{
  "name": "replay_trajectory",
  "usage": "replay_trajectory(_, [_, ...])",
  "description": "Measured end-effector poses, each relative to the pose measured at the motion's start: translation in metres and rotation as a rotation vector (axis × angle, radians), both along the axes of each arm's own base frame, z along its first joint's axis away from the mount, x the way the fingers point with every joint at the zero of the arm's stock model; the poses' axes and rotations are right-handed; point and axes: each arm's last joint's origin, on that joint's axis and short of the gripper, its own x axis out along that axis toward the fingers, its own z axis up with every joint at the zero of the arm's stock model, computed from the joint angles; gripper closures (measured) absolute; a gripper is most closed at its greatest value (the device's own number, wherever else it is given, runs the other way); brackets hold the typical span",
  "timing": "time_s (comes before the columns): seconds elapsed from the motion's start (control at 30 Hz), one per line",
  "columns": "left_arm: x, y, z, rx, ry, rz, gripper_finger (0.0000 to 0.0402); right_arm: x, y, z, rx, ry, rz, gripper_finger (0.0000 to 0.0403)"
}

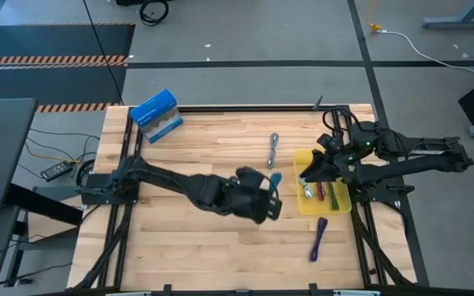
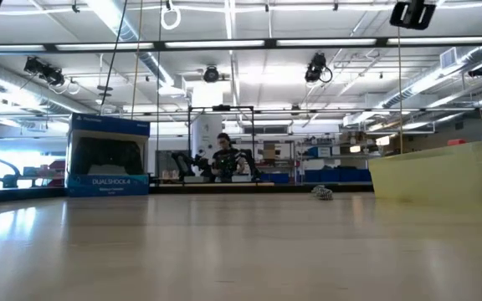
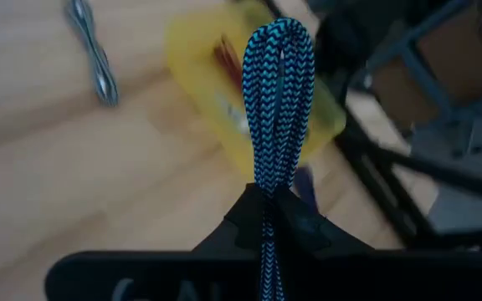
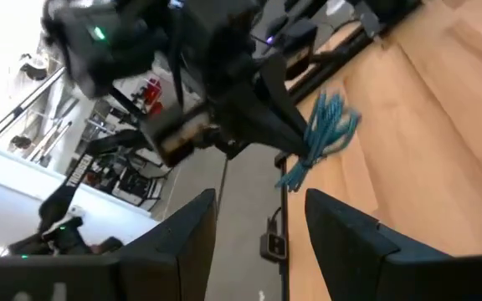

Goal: Pick and place USB-C Cables
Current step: Put the light blue USB cable into the yellow container

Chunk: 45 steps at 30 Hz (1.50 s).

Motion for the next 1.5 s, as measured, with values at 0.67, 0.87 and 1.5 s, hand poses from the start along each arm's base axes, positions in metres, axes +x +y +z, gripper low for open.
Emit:
replay_trajectory(0.67, [0.021,0.034,0.024,-0.021,-0.197,-0.056,0.0387,0.039,-0.011,-0.006,-0.123,-0.048,-0.249,0.0201])
replay_trajectory(0.87, [0.021,0.034,0.024,-0.021,-0.207,-0.065,0.0364,0.046,-0.015,-0.009,-0.114,-0.031,-0.259,0.0234])
replay_trajectory(1.5, [-0.033,0.052,0.061,0.058,-0.041,-0.043,0.0308,0.011,-0.030,-0.054,-0.137,0.540,-0.343,0.0375])
